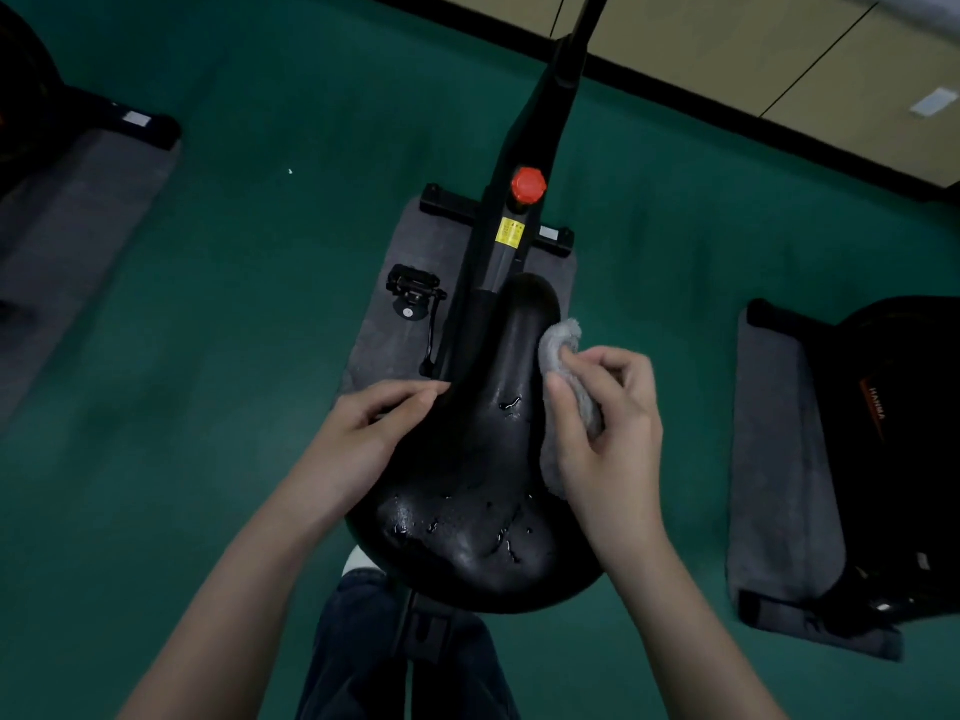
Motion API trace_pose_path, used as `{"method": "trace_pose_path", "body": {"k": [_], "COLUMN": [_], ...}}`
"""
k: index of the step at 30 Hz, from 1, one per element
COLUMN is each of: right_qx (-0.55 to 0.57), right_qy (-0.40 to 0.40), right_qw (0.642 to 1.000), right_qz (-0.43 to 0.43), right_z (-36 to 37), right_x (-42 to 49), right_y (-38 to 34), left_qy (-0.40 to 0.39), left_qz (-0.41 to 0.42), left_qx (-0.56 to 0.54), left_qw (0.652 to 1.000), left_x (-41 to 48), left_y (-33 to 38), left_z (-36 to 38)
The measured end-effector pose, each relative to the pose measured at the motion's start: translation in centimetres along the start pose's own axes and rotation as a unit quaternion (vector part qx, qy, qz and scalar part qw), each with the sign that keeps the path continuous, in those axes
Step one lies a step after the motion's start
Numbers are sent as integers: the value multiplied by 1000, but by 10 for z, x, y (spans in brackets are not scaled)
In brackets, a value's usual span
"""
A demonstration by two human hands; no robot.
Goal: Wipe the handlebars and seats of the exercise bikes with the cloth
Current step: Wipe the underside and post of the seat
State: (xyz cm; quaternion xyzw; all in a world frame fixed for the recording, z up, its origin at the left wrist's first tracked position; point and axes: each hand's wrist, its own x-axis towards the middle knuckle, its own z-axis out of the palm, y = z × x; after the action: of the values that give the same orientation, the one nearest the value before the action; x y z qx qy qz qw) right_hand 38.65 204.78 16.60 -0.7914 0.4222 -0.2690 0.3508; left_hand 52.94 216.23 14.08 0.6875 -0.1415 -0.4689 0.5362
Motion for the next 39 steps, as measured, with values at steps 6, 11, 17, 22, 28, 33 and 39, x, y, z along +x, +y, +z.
{"method": "trace_pose_path", "body": {"k": [6, 11, 17, 22, 28, 33, 39], "right_qx": [-26, 9, -32, 26, 67, 238, 419], "right_qy": [-115, -198, -38, -32, -82, -214, -210], "right_qw": [979, 960, 997, 998, 993, 917, 838], "right_qz": [-164, -200, -64, 57, 61, 239, 280], "right_z": [-1, -12, -22, -19, -33, -19, -37], "right_x": [-10, -20, -32, -13, -23, 20, -15], "right_y": [-10, -1, 19, 23, 35, 59, 84], "left_qy": [3, -11, 3, 0, -15, -41, -46], "left_qz": [-7, -5, -7, -2, 61, 92, 96], "left_qx": [-22, 1, -1, 2, 51, 84, 71], "left_qw": [1000, 1000, 1000, 1000, 997, 991, 992], "left_x": [-1, -2, -3, -3, -19, -38, -42], "left_y": [2, 3, 2, 2, 2, -11, -16], "left_z": [2, 1, 2, 1, -9, -16, -17]}}
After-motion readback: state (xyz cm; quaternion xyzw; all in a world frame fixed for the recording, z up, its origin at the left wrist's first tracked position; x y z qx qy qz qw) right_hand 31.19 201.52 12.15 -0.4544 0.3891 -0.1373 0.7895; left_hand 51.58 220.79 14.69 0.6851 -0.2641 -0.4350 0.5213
